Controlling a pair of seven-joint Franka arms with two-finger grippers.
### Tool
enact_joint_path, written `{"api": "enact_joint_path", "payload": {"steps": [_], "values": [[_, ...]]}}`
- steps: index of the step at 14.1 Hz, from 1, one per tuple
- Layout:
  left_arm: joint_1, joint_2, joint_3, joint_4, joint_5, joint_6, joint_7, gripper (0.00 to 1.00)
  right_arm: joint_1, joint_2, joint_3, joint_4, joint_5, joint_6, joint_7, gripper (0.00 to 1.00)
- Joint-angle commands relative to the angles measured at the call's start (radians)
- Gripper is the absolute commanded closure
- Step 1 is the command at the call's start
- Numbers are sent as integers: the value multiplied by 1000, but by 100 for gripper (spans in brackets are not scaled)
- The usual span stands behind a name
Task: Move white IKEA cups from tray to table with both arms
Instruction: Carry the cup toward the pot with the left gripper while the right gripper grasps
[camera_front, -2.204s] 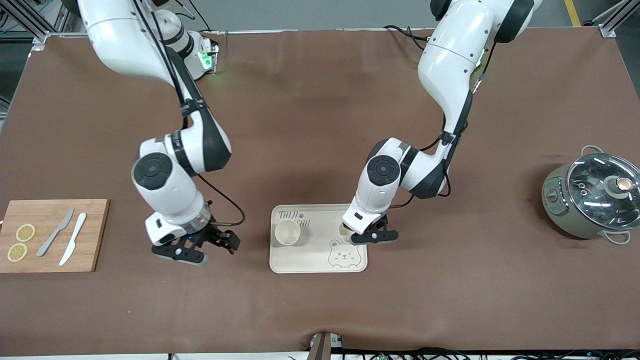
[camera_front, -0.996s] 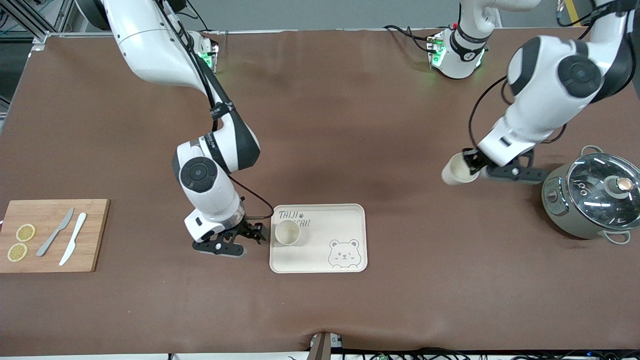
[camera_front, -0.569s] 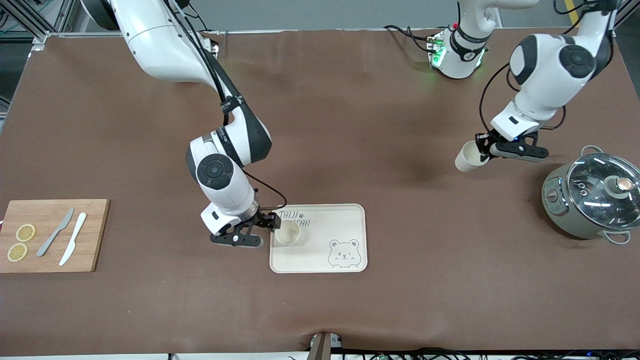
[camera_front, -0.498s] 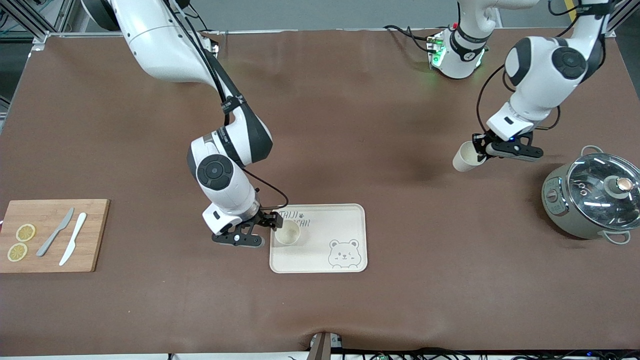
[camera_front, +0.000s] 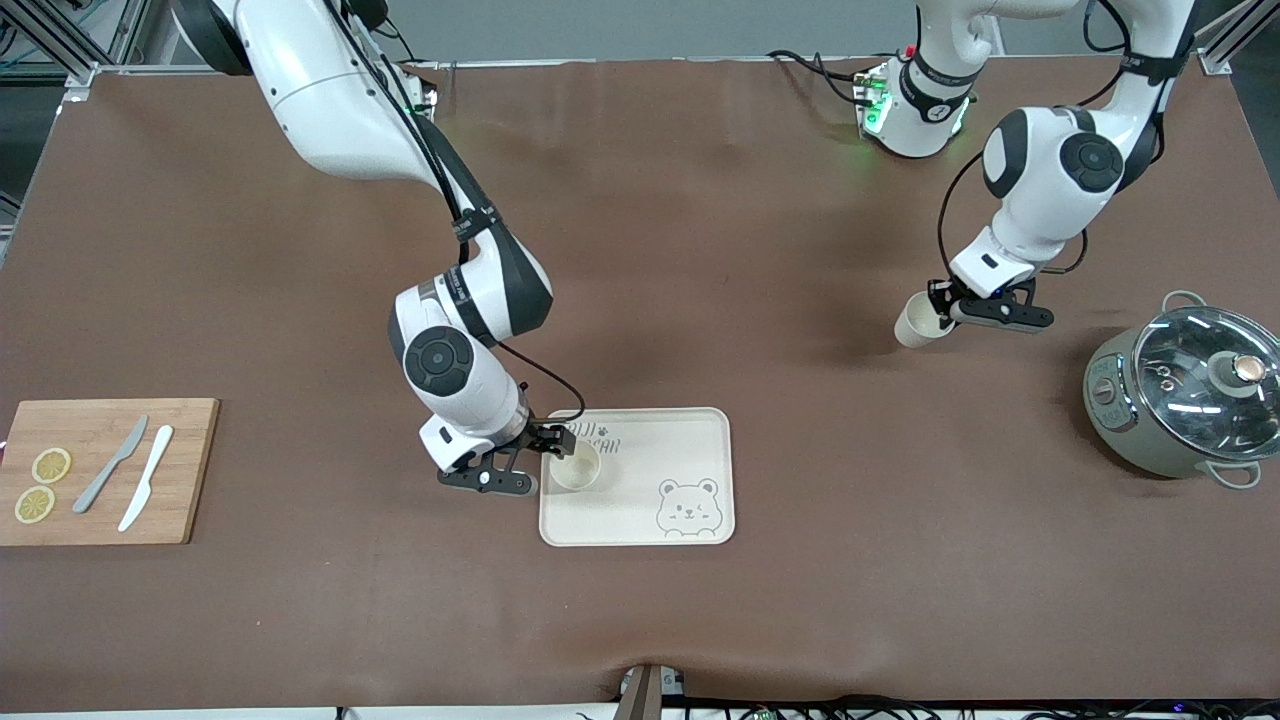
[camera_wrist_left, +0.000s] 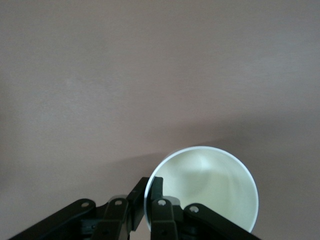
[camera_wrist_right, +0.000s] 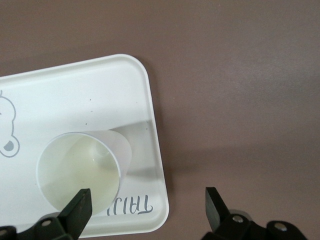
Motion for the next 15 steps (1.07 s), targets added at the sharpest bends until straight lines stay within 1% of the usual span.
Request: {"api": "enact_joint_path", "payload": {"steps": [1, 3, 5, 6, 7, 9, 10, 12, 13, 15], "values": [[36, 77, -4, 14, 32, 71, 9, 100, -6, 29, 15, 33, 28, 10, -15, 0], [36, 115, -4, 20, 30, 121, 9, 100, -4, 43, 18, 35, 30, 39, -12, 0], [35, 134, -5, 21, 30, 149, 7, 100, -7, 54, 27, 35, 42, 65, -12, 0], [33, 134, -5, 24, 32, 151, 13, 87, -7, 65, 27, 35, 42, 74, -12, 0], [29, 135, -5, 30, 30, 151, 12, 1, -7, 74, 27, 36, 41, 95, -13, 0], [23, 109, -7, 47, 32, 120, 10, 0, -3, 88, 26, 36, 41, 131, -9, 0], [24, 62, -9, 60, 32, 32, 9, 0, -3, 88, 27, 36, 42, 131, -7, 0], [26, -15, -10, 154, 32, -265, 7, 0, -3, 88, 27, 36, 42, 129, -7, 0], [24, -30, -12, 217, 41, -388, 2, 0, -1, 88, 26, 36, 41, 129, -9, 0], [24, -23, -21, 344, 47, -541, -19, 0, -1, 88, 26, 36, 39, 128, -13, 0]]}}
